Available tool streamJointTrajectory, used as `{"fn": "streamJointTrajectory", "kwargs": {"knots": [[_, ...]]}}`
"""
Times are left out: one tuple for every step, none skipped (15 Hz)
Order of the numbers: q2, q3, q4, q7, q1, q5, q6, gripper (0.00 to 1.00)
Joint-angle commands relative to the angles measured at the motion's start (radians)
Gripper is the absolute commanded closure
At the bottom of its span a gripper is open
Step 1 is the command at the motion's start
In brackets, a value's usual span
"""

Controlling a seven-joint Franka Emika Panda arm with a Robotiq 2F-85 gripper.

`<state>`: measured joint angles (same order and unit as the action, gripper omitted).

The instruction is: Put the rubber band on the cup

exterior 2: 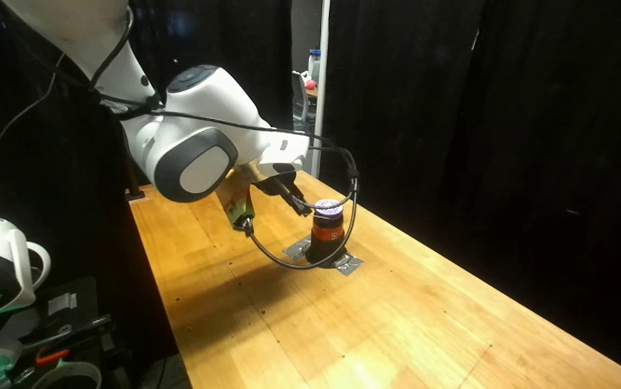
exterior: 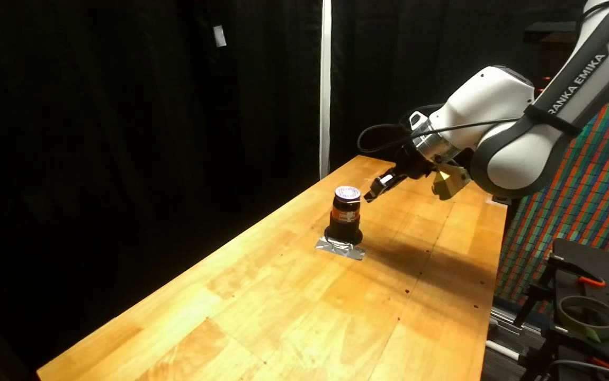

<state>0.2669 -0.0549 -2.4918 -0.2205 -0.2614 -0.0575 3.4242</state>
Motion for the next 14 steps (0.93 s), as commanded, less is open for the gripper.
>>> {"fn": "streamJointTrajectory", "kwargs": {"knots": [[0.032,-0.069,-0.034,0.069,-0.088,-0.048,0.177,1.00],[0.045,-0.069,-0.036,0.073,-0.094,-0.048,0.215,1.00],[0.064,-0.065,-0.032,0.071,-0.097,-0.043,0.252,1.00],[0.080,0.012,-0.024,0.107,-0.033,-0.066,0.283,1.00],[0.094,0.028,-0.020,0.104,-0.025,-0.065,0.314,1.00],[0.112,0.040,-0.013,0.115,-0.020,-0.076,0.353,1.00],[0.125,0.059,-0.009,0.113,-0.007,-0.072,0.386,1.00],[0.138,0.064,-0.005,0.131,-0.007,-0.083,0.430,1.00],[0.148,0.071,-0.002,0.143,-0.003,-0.089,0.462,1.00],[0.155,0.074,-0.001,0.157,-0.003,-0.097,0.489,1.00],[0.161,0.078,-0.002,0.171,-0.004,-0.108,0.519,1.00],[0.162,0.086,-0.003,0.173,0.004,-0.102,0.530,1.00],[0.149,0.097,-0.008,0.164,0.014,-0.094,0.501,0.96],[0.129,0.126,-0.016,0.115,0.045,-0.043,0.445,0.73]]}}
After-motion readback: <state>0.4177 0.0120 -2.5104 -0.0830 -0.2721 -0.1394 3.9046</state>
